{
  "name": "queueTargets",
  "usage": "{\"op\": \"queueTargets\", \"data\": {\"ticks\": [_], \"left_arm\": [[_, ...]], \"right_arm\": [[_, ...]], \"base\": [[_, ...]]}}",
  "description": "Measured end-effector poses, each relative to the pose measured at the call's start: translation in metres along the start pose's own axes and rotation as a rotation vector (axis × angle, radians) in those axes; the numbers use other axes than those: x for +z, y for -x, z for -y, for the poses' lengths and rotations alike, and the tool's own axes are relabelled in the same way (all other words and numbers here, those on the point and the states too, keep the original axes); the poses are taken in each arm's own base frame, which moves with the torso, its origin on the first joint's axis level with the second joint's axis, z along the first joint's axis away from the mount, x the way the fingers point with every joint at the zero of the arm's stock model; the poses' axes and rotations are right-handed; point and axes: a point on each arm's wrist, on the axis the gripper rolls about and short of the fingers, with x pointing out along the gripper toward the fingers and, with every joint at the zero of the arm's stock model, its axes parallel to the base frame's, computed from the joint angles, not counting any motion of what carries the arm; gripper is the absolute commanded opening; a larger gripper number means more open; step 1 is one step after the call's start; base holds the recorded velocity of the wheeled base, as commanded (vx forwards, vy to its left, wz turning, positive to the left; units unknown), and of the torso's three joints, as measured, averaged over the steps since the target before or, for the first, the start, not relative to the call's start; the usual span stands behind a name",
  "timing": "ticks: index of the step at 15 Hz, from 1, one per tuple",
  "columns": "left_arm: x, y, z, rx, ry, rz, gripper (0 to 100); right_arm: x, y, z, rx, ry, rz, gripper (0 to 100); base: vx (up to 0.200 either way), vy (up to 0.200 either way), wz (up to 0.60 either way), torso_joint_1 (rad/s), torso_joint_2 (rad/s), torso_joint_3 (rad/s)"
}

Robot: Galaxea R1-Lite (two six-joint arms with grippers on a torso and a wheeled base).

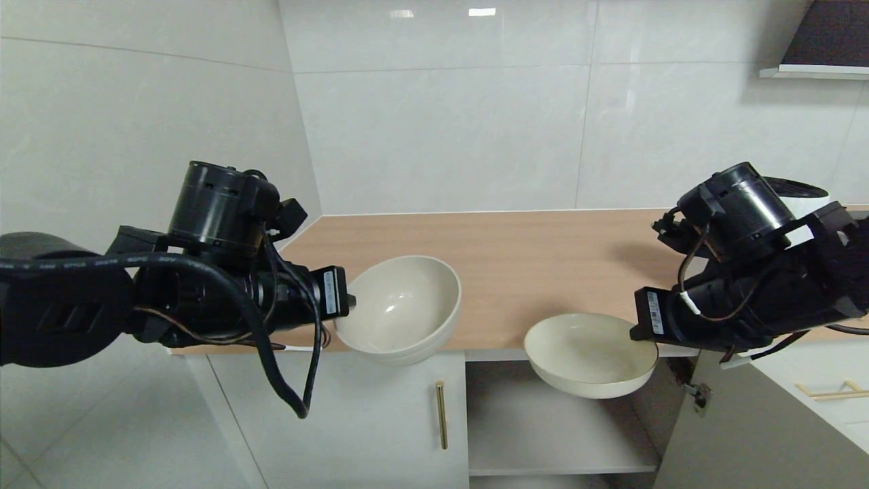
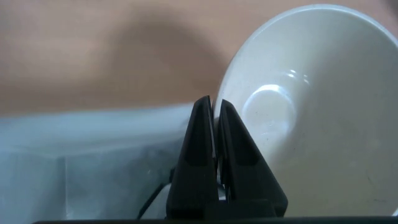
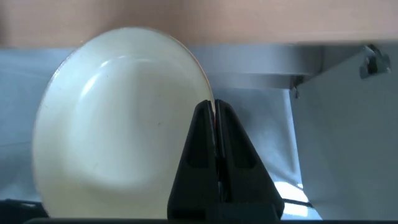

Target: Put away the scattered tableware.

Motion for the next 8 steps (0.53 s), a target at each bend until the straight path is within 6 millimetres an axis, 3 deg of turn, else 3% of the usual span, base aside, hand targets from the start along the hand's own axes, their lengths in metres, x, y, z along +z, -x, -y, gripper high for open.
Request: {"op": "queueTargets", "data": {"ticks": [6, 8], "left_arm": [[-0.0067, -0.0033, 0.005, -0.009, -0.014, -0.022, 0], [-0.0079, -0.0053, 0.0051, -0.005, -0.016, -0.028, 0]], "right_arm": [[-0.0047, 0.0063, 0.0028, 0.005, 0.014, 0.009, 0], [-0.0046, 0.0046, 0.0032, 0.009, 0.026, 0.02, 0]], "base": [[-0.2, 0.0, 0.0, 0.001, 0.0, 0.0], [0.0, 0.0, 0.0, 0.0, 0.0, 0.0]]}}
